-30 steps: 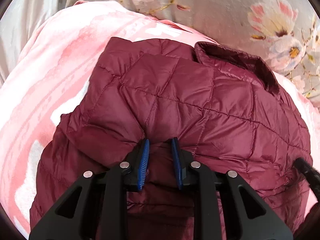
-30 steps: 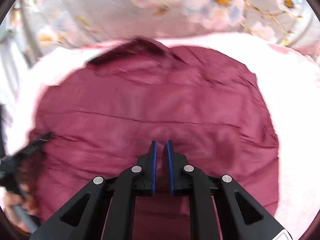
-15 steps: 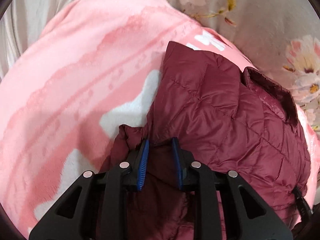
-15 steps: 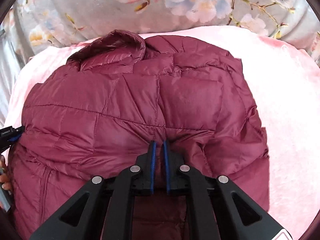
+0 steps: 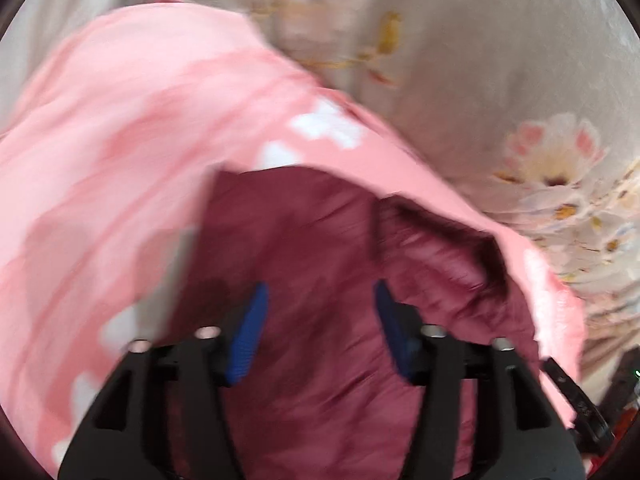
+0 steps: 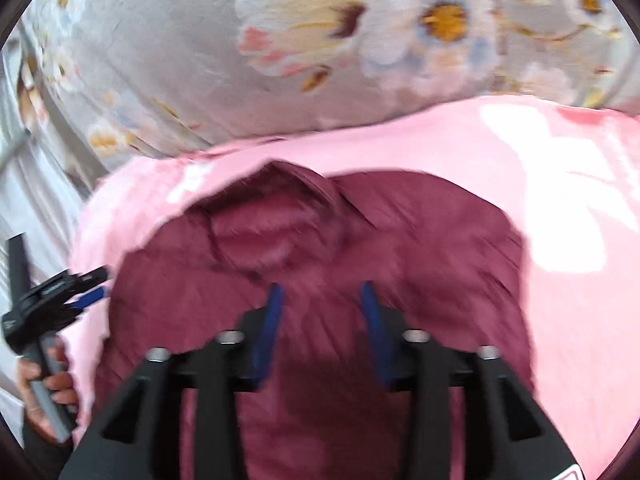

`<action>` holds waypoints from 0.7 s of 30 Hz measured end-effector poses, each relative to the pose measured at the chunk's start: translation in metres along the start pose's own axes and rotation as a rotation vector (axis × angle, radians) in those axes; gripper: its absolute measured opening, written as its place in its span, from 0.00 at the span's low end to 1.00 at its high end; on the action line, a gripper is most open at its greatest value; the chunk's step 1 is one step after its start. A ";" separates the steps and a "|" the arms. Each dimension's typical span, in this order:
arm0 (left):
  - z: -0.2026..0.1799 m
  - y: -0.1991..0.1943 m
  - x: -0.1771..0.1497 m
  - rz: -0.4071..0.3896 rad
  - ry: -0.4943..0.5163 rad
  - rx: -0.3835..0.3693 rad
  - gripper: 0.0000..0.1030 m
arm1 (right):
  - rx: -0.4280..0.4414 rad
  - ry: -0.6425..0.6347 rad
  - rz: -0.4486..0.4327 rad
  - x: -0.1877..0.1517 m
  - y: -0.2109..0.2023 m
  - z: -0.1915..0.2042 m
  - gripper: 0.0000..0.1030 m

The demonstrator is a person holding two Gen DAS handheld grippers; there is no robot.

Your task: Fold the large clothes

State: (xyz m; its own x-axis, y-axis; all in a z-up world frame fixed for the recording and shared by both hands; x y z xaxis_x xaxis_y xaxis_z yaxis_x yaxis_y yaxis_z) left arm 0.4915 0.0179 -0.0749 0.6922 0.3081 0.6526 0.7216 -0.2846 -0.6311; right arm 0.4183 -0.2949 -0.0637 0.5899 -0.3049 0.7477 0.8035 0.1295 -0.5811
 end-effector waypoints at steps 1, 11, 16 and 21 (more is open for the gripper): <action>-0.011 0.017 0.007 0.028 0.002 -0.004 0.60 | 0.003 0.010 0.006 0.009 0.015 0.001 0.51; -0.069 0.128 -0.012 0.299 -0.135 -0.150 0.20 | -0.032 0.113 0.173 -0.005 0.116 -0.012 0.16; -0.095 0.102 0.017 0.175 -0.048 -0.217 0.04 | 0.069 0.014 -0.016 0.038 0.080 0.020 0.05; -0.081 0.122 0.008 0.181 0.037 -0.110 0.04 | -0.044 -0.040 0.099 0.009 0.114 -0.006 0.05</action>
Point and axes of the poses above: each gripper's, at about its wrist camera, not at the fingertips, and y roughly the way its jaws point, z to its left, x to its top, the point moved 9 cm from there along y, roughly the way its jaws point, and after that the axes turned 9 degrees about -z, right-handed, at the moved point
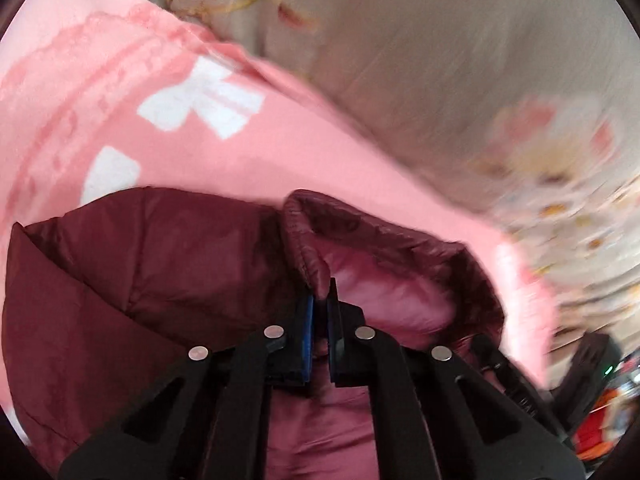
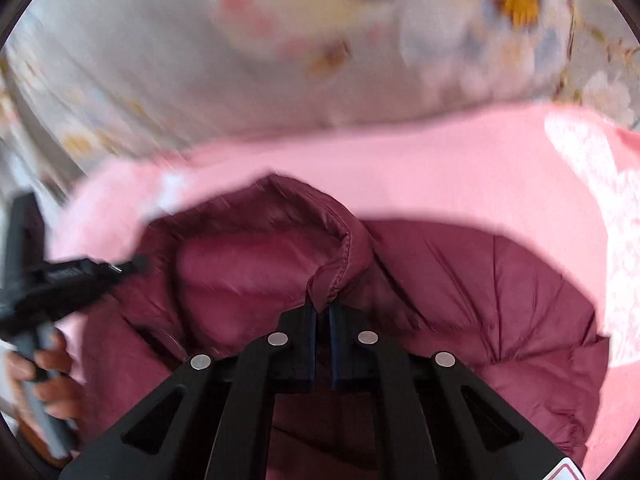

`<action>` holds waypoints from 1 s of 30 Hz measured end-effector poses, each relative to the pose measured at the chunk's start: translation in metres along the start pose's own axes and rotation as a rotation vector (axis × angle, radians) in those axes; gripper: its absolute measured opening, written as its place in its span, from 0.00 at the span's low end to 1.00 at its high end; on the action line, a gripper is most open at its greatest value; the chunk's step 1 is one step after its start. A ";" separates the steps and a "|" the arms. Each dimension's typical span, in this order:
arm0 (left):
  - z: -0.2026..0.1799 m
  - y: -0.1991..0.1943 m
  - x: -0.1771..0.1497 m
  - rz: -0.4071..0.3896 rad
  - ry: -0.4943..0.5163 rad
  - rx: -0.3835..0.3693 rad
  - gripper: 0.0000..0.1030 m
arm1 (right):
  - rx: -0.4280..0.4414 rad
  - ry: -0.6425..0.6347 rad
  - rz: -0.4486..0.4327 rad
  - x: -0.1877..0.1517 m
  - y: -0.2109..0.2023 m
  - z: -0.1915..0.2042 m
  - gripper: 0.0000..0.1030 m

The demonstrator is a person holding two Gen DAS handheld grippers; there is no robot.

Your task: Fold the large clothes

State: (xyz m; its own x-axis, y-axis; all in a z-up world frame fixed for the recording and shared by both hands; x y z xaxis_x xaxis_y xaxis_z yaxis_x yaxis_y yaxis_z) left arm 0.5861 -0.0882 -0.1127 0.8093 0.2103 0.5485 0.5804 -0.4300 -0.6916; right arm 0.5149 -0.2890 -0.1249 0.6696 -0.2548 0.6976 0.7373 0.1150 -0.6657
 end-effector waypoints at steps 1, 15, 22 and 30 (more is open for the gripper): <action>0.007 0.008 -0.007 0.024 -0.003 0.025 0.04 | -0.013 -0.002 0.033 -0.009 0.011 -0.005 0.05; 0.035 -0.030 -0.017 0.010 -0.005 -0.025 0.15 | 0.028 0.036 -0.034 -0.007 -0.024 -0.019 0.16; 0.013 -0.058 0.044 -0.136 -0.044 -0.025 0.25 | 0.005 0.016 -0.168 0.055 -0.034 0.006 0.16; -0.018 -0.003 0.037 -0.057 0.006 0.024 0.24 | -0.028 -0.032 -0.066 0.046 0.015 0.014 0.13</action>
Point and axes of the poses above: each gripper's, at about its wrist camera, not at the fingertips, and y roughly the way its jaws point, z to its left, x to its top, the point moved 9 cm from there along y, roughly the way its jaws point, and after that the axes turned 9 degrees about -z, right-handed, at the moved point
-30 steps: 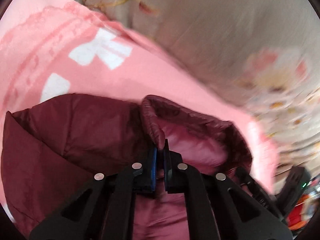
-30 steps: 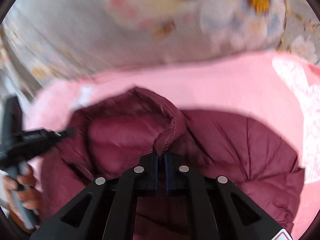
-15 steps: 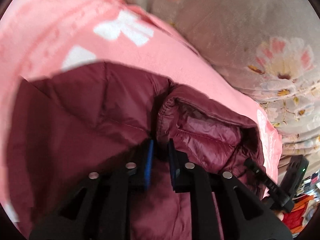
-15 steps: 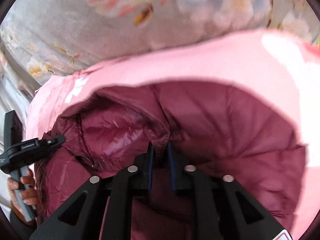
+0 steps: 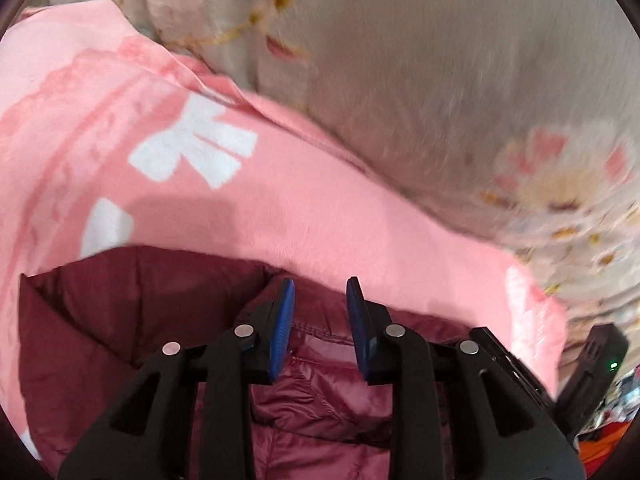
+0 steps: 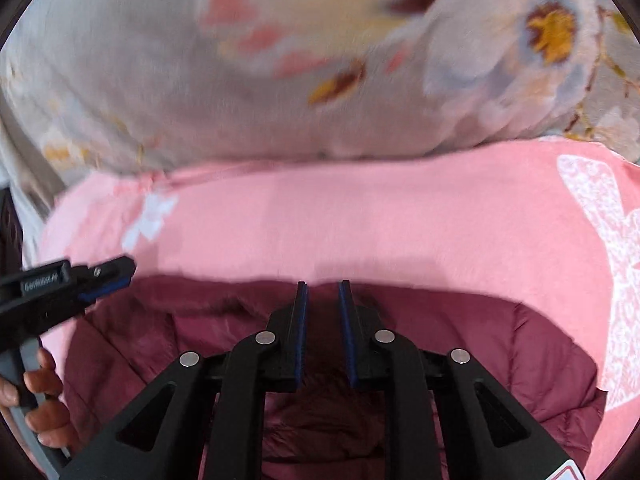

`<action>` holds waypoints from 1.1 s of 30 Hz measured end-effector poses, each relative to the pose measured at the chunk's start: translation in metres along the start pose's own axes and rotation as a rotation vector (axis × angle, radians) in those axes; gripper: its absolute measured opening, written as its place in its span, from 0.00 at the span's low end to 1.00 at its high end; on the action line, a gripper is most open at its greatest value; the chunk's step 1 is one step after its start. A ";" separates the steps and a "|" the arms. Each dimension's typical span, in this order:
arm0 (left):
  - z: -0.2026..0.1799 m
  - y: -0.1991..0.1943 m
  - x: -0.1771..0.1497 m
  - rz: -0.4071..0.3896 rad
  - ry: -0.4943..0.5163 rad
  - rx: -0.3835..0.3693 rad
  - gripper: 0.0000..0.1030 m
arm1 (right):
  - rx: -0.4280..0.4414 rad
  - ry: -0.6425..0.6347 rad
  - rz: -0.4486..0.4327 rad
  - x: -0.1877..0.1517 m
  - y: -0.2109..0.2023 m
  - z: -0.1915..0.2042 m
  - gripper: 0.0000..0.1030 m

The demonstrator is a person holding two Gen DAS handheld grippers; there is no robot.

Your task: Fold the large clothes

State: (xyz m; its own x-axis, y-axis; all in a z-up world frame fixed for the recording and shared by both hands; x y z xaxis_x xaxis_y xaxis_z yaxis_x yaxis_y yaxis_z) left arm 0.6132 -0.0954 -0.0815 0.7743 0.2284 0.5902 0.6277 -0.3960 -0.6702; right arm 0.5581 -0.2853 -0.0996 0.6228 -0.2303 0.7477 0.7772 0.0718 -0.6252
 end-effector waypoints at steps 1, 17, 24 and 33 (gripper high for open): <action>0.002 0.007 -0.008 0.024 0.012 0.018 0.24 | -0.005 -0.022 0.018 -0.007 0.004 -0.001 0.13; 0.018 0.029 -0.053 -0.058 0.213 0.104 0.15 | -0.062 -0.132 0.026 -0.041 0.021 -0.009 0.02; 0.023 0.026 -0.051 -0.104 0.243 0.115 0.15 | -0.117 -0.192 -0.006 -0.039 0.020 -0.006 0.02; 0.020 0.027 -0.051 -0.111 0.249 0.117 0.15 | -0.142 -0.217 -0.012 -0.039 0.024 -0.004 0.02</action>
Point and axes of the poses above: each gripper's, at about its wrist camera, not at the fingertips, and y roughly the way its jaws point, z to its left, x to its top, the point moved 9 cm from there along y, roughly the way its jaws point, and after that the axes turned 9 degrees about -z, right-handed, at the moved point
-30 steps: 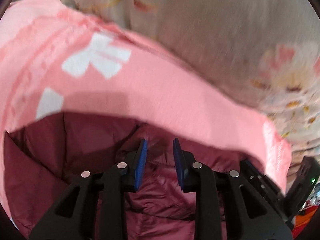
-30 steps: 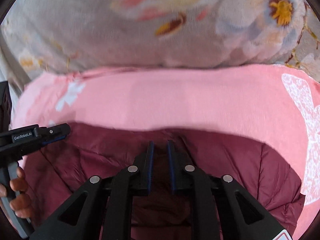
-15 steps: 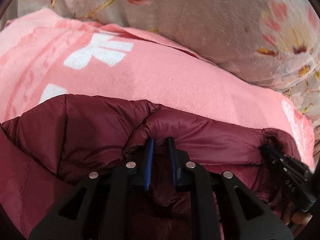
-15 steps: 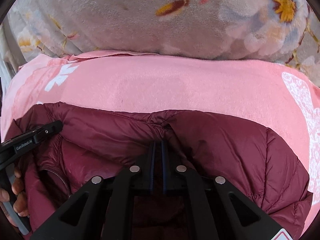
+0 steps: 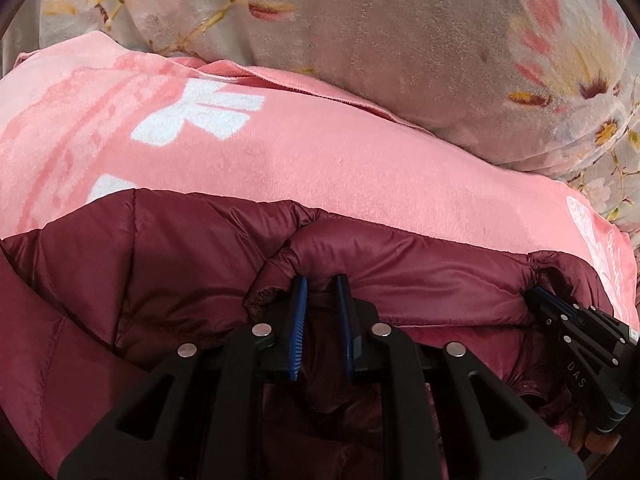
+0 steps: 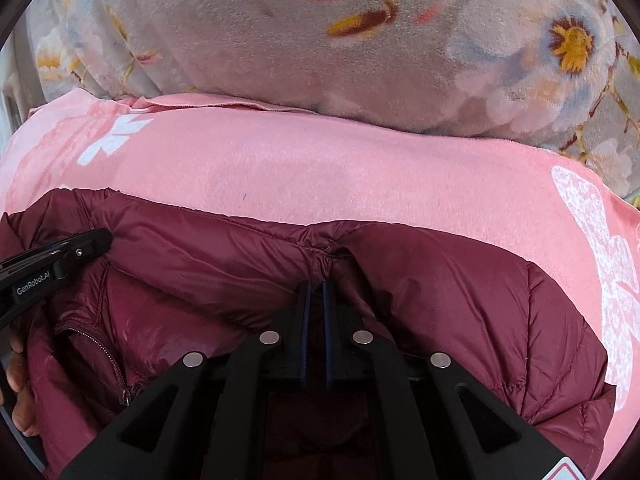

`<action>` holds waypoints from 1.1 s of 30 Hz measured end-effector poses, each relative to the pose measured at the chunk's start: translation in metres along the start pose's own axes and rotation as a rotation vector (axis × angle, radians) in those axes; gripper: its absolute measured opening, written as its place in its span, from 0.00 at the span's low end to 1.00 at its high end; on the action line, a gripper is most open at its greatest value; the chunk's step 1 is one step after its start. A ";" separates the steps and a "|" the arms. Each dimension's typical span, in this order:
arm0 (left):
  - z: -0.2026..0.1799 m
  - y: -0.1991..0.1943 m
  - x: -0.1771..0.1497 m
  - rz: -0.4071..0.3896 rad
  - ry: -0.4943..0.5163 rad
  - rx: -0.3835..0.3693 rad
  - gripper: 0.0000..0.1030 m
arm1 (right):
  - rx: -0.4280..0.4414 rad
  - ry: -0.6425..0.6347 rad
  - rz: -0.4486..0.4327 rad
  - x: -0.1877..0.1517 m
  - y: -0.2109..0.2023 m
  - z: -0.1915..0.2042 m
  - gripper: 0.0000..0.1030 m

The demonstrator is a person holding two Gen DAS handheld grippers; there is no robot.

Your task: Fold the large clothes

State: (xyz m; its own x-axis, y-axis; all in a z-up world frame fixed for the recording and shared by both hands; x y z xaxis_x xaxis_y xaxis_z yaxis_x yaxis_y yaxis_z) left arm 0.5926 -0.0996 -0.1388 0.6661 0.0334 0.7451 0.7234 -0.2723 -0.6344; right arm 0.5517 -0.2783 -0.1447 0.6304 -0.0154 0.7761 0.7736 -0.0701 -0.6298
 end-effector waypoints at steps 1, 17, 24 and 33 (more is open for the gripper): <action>0.000 0.000 0.000 0.000 0.002 0.001 0.15 | -0.001 -0.001 0.000 0.000 0.000 0.000 0.02; 0.000 0.003 0.001 -0.003 0.022 0.010 0.15 | -0.009 -0.013 0.003 -0.002 0.000 0.001 0.02; 0.001 0.003 0.001 -0.004 0.023 0.009 0.15 | 0.009 0.007 0.005 -0.002 0.000 0.001 0.02; 0.014 -0.021 -0.007 0.009 -0.053 0.001 0.17 | 0.050 0.062 -0.001 0.002 -0.044 -0.008 0.15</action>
State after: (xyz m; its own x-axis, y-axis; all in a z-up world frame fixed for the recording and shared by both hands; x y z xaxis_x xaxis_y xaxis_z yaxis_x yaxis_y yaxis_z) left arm 0.5755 -0.0810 -0.1339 0.6815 0.0816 0.7273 0.7173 -0.2715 -0.6417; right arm 0.5179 -0.2833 -0.1154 0.6256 -0.0773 0.7763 0.7775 -0.0200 -0.6286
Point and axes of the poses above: each gripper's, at about its wrist camera, not at the fingertips, and y roughly the way its jaws point, z to its left, x to its top, the point moved 9 cm from there along y, roughly the way its jaws point, and after that the axes turned 9 degrees about -z, right-handed, at the moved point
